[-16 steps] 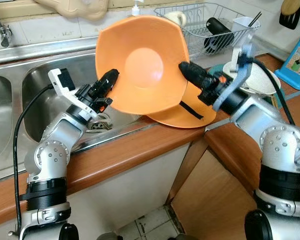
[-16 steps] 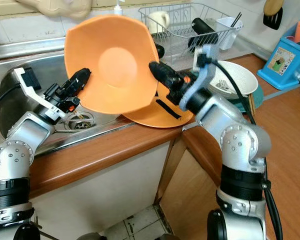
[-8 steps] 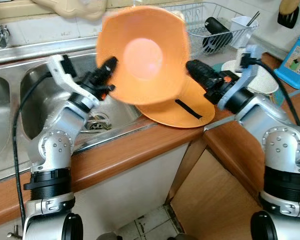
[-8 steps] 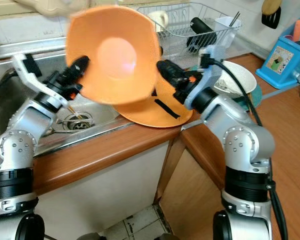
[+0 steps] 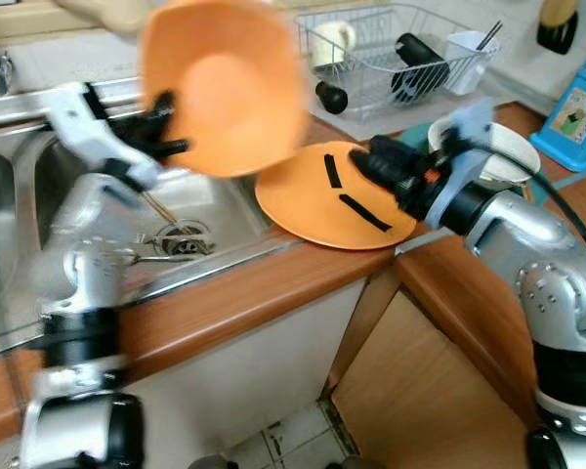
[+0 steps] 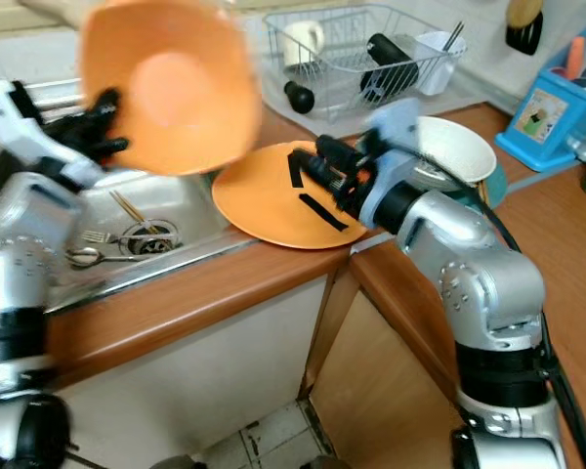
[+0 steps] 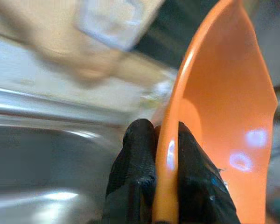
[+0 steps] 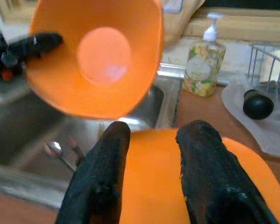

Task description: Kitchen organization

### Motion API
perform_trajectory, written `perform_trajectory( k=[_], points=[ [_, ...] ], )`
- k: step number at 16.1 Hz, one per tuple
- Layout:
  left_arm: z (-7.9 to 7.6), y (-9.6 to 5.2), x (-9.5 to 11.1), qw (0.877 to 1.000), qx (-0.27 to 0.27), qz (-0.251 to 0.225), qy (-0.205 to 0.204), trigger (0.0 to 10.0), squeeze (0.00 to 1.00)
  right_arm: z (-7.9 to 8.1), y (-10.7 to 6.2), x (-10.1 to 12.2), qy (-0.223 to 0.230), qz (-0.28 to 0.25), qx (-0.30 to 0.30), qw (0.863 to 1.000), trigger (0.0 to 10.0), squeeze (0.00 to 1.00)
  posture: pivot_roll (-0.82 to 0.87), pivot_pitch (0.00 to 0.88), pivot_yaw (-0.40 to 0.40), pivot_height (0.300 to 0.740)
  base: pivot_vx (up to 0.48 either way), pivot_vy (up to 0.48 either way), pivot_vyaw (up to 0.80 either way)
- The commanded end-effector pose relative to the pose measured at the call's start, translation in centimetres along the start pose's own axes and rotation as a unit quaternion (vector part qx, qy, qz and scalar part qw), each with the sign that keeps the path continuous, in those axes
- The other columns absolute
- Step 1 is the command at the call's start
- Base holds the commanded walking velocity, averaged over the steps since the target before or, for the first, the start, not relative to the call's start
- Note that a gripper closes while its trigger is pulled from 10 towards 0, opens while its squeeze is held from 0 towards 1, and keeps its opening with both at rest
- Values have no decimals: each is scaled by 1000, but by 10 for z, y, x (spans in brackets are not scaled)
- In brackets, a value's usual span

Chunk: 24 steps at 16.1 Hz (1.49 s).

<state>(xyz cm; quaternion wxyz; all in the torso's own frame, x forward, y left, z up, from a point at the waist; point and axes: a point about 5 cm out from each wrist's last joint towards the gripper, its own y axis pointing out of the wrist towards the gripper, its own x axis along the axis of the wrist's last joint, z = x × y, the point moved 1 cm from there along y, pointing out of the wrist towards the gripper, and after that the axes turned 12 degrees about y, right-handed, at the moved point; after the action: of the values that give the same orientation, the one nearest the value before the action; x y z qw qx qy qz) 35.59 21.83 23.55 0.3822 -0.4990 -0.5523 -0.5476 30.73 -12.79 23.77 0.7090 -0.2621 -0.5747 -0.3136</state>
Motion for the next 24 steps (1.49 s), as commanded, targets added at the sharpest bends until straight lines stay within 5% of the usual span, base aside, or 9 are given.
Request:
perform_trajectory(
  k=[1, 5, 12, 13, 14, 16, 17, 22, 24],
  points=[
    [13, 1, -5, 994, 34, 36, 96, 0, 0, 8, 2, -6, -45, 15, 8, 999, 10000, 1000, -143, 0, -6, 740, 0, 0, 0],
    [27, -3, -35, 973, 49, 119, 192, 0, 0, 16, 3, -24, -72, 54, 21, 996, 10000, 1000, -140, 0, -11, 740, 0, 0, 0],
    [23, -2, -83, 953, 21, 207, 219, 0, 0, 25, -8, -46, -98, 119, 71, 985, 10000, 1000, -156, 0, -9, 740, 0, 0, 0],
    [21, -1, -87, 952, 13, 216, 218, 3137, 0, 26, -8, -48, -99, 120, 78, 985, 10000, 1000, -156, 0, -9, 740, 0, 0, 0],
    [20, 0, -91, 949, 8, 224, 223, 10000, 0, 26, -9, -48, -100, 121, 80, 984, 10000, 1000, -155, 0, -10, 740, 0, 0, 0],
    [17, -2, -98, 944, -10, 238, 226, 10000, 0, 26, -9, -49, -101, 122, 82, 984, 10000, 1000, -155, 0, -10, 740, 0, 0, 0],
    [16, -3, -101, 944, -17, 244, 220, 10000, 1000, 26, -9, -49, -101, 121, 81, 984, 10000, 1000, -155, 0, -10, 740, 0, 0, 0],
    [18, -3, -99, 948, -16, 235, 214, 10000, 1000, 20, -11, -50, -99, 118, 60, 986, 10000, 1000, -155, 0, -14, 740, 0, 0, 0],
    [19, 1, -83, 957, -13, 183, 225, 10000, 1000, 3, -12, -48, -87, 112, -10, 990, 10000, 1000, -156, 0, -17, 740, 0, 0, 0]
  ],
)
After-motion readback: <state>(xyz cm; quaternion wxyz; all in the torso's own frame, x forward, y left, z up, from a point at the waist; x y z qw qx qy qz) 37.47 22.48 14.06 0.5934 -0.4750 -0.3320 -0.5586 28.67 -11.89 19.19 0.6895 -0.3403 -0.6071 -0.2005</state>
